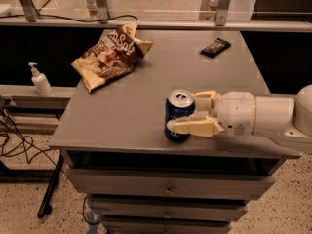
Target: Move pepsi can near rxbar chocolate
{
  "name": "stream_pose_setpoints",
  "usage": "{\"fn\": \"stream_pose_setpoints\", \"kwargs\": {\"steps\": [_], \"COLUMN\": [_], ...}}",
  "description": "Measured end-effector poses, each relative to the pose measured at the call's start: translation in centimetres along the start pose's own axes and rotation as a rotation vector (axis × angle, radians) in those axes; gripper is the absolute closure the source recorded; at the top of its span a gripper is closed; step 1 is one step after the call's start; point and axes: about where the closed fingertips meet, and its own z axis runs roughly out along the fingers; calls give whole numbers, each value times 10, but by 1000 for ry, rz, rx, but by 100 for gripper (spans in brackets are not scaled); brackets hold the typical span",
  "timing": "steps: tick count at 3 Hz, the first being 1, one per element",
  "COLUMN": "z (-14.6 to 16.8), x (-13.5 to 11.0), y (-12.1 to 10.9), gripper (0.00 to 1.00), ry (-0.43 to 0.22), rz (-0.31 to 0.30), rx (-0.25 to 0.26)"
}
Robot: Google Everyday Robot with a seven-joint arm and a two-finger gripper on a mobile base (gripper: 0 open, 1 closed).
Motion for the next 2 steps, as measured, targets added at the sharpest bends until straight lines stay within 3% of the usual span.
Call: {"fn": "stream_pose_setpoints", "kwargs": {"steps": [2], "z": [3], "x": [-6], "y": [-4], "gripper": [87], "ry": [-3], "rz": [-31], "rx": [10]}}
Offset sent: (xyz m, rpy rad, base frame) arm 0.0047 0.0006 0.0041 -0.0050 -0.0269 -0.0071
